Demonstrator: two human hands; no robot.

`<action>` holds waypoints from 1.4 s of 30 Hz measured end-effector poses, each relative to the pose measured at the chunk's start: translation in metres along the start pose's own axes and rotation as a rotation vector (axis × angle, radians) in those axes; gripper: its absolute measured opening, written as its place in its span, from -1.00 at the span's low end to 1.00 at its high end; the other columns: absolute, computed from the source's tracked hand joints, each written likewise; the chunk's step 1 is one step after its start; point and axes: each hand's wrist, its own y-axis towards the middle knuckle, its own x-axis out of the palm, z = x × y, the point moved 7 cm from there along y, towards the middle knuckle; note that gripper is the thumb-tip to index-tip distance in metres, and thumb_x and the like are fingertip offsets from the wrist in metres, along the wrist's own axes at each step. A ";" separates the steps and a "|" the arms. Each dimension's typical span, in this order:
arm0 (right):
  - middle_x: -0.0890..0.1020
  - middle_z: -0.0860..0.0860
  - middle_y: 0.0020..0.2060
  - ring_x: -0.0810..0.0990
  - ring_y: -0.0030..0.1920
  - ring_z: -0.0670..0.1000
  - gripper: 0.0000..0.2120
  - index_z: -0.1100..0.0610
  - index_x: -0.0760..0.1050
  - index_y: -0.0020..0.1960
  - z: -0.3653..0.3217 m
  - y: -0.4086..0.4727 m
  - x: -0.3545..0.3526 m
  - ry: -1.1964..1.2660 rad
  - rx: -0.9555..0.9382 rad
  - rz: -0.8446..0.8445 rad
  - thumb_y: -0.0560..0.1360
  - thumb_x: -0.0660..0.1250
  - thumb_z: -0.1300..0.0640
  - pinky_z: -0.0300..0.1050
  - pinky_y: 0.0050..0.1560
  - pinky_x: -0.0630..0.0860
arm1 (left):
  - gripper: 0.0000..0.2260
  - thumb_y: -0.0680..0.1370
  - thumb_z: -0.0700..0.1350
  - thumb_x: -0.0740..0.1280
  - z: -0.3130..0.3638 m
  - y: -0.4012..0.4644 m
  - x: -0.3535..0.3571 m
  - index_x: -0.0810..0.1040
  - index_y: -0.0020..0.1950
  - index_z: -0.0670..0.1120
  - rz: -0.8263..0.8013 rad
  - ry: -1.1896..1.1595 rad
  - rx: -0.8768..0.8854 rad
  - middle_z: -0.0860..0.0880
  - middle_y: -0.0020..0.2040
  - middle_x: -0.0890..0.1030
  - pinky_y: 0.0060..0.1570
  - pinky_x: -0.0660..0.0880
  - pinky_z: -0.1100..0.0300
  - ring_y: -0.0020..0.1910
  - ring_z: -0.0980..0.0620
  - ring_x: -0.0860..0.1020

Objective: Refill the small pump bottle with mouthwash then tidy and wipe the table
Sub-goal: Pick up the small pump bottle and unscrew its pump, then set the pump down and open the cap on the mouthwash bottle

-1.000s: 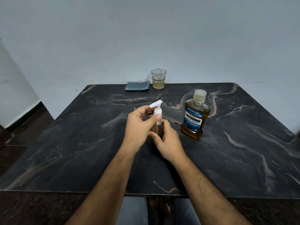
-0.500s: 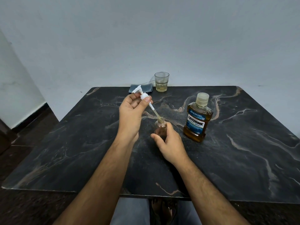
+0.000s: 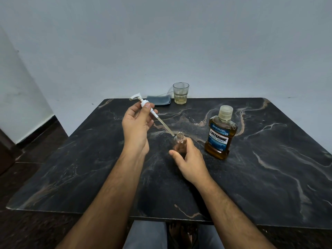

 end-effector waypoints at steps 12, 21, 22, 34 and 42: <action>0.56 -0.22 -0.04 0.52 -0.01 -0.24 -0.74 -0.13 0.39 0.12 -0.001 0.000 0.000 0.020 -0.038 0.022 0.51 0.40 -0.05 -0.31 -0.04 0.40 | -0.87 0.42 -0.09 0.55 -0.035 0.045 -0.053 0.70 -0.08 -0.07 -0.087 0.743 -0.089 -0.02 -0.14 0.73 -0.01 0.59 0.14 -0.06 -0.01 0.68; 0.50 -0.17 0.07 0.46 0.11 -0.15 -0.69 -0.11 0.42 0.17 0.001 0.000 -0.002 -0.017 -0.060 0.064 0.48 0.41 -0.08 -0.18 0.10 0.39 | -0.83 0.36 0.14 0.55 -0.048 0.037 -0.076 0.63 -0.23 0.12 -0.089 1.313 -0.088 0.18 -0.23 0.65 -0.21 0.46 0.19 -0.13 0.11 0.61; 0.51 -0.17 0.07 0.47 0.10 -0.15 -0.70 -0.14 0.41 0.16 0.002 0.000 -0.002 -0.015 -0.058 0.062 0.48 0.41 -0.09 -0.18 0.09 0.39 | -0.83 0.37 0.15 0.54 -0.047 0.036 -0.074 0.64 -0.20 0.12 -0.090 1.369 -0.082 0.17 -0.21 0.66 -0.18 0.48 0.17 -0.12 0.09 0.61; 0.55 -0.16 0.03 0.51 0.05 -0.15 -0.71 -0.16 0.40 0.11 0.002 0.001 -0.002 -0.007 -0.048 0.063 0.47 0.42 -0.10 -0.14 0.06 0.45 | -0.79 0.38 0.22 0.49 -0.056 0.030 -0.061 0.59 -0.15 0.15 -0.147 1.607 -0.031 0.17 -0.26 0.56 0.00 0.42 0.06 -0.12 0.08 0.51; 0.57 -0.13 0.06 0.53 0.08 -0.13 -0.64 -0.11 0.45 0.19 0.004 0.002 -0.002 0.030 -0.023 0.055 0.45 0.45 -0.09 -0.06 0.14 0.51 | -0.64 0.38 0.25 0.48 -0.057 0.024 -0.056 0.60 0.09 0.14 -0.146 1.611 0.014 0.13 -0.02 0.66 0.10 0.43 0.03 0.07 0.03 0.59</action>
